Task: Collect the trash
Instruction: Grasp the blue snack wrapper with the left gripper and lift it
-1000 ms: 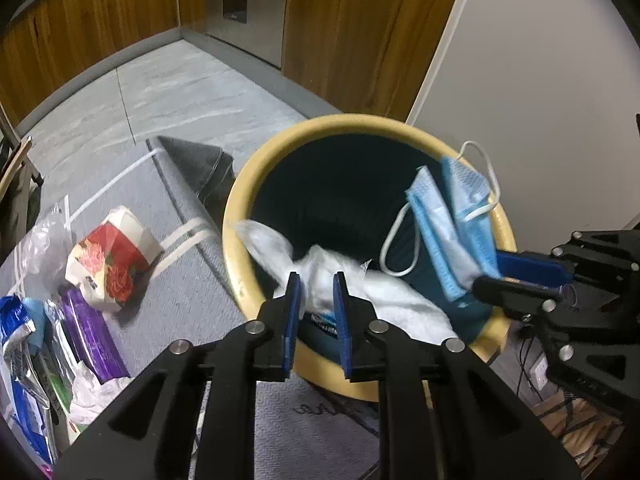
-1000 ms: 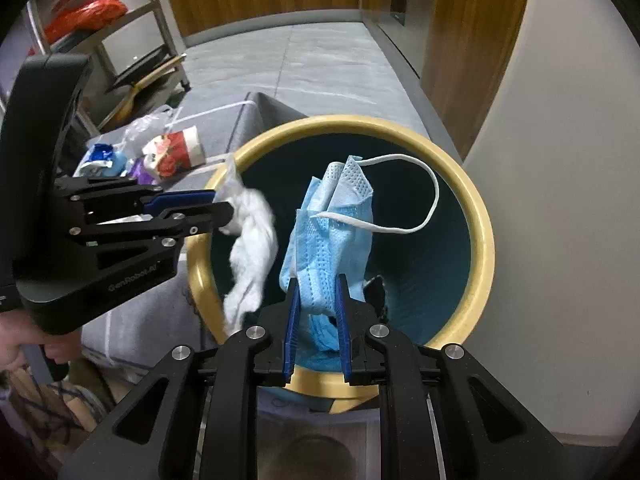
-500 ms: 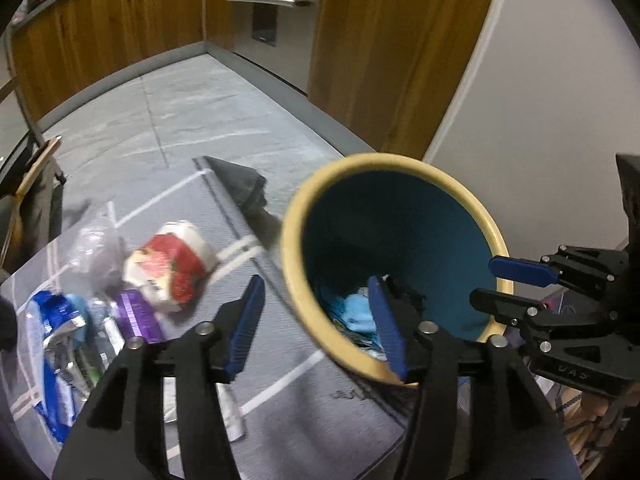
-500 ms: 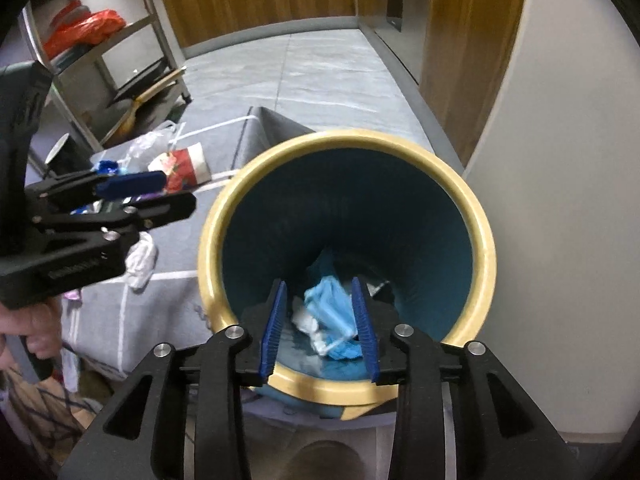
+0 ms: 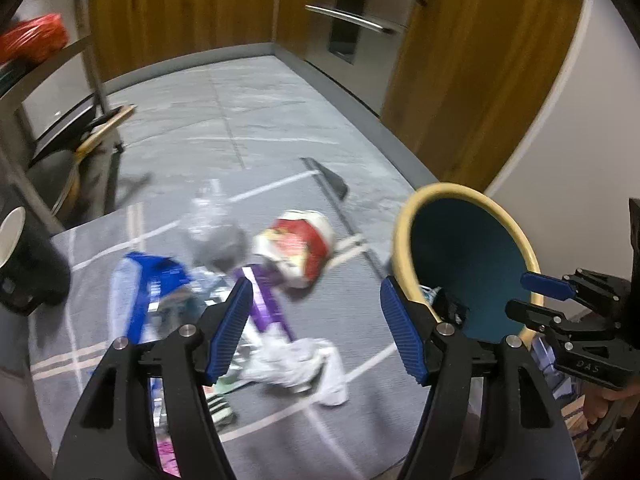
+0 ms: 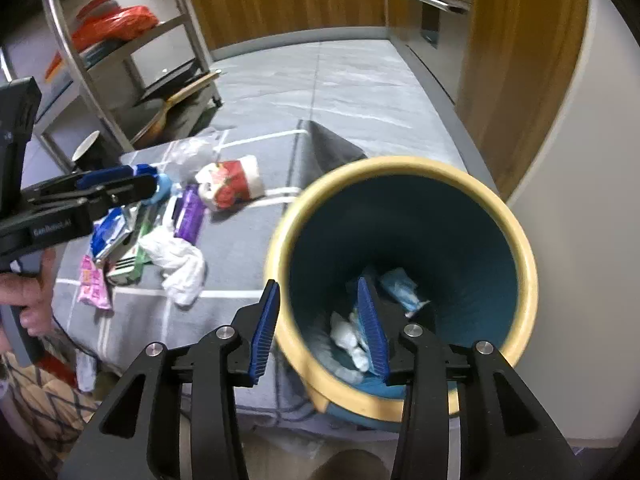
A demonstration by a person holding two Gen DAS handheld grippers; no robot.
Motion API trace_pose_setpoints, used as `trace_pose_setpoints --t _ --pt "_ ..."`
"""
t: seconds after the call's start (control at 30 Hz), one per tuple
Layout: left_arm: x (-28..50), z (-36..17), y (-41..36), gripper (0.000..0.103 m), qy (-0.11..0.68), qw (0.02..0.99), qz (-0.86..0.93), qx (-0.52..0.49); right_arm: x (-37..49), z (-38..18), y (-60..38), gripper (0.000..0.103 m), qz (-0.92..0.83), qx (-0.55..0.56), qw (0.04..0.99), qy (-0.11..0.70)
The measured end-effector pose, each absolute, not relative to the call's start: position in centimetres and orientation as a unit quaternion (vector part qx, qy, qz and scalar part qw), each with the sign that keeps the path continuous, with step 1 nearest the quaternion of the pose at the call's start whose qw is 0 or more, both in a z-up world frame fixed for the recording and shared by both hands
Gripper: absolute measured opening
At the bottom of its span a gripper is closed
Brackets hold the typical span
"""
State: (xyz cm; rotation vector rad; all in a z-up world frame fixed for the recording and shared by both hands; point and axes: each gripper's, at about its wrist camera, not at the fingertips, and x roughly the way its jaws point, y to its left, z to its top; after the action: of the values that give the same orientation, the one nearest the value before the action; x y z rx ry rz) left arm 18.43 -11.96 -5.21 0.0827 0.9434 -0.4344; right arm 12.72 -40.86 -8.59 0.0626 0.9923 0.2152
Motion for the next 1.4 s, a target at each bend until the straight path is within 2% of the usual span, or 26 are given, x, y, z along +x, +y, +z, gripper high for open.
trace_pose_setpoints --t 0.53,0.7,1.13,1.27,1.37,1.4 --pt "18.9 -5.9 -0.8 0.066 0.468 0.877 -0.114 -0.006 13.8 -8.3 -33.6 0.053 0.158 -0.003 0.864 0.478" --pt "19.1 -7.2 1.9 0.073 0.485 0.870 -0.090 -0.021 14.0 -8.6 -31.7 0.054 0.168 -0.012 0.860 0.482" --pt "20.1 -11.8 2.9 0.074 0.513 0.853 -0.092 0.000 14.2 -9.8 -29.6 0.054 0.179 -0.024 0.849 0.496" --pt "20.4 -12.8 2.1 0.071 0.516 0.851 -0.092 0.018 14.4 -10.2 -29.3 0.054 0.180 -0.027 0.847 0.500" --pt "20.7 -13.4 2.2 0.058 0.521 0.849 -0.083 0.026 14.5 -10.4 -29.1 0.054 0.180 -0.027 0.845 0.502" --pt "20.7 -13.5 2.4 0.057 0.520 0.850 -0.082 0.023 14.5 -10.5 -29.1 0.054 0.180 -0.027 0.845 0.503"
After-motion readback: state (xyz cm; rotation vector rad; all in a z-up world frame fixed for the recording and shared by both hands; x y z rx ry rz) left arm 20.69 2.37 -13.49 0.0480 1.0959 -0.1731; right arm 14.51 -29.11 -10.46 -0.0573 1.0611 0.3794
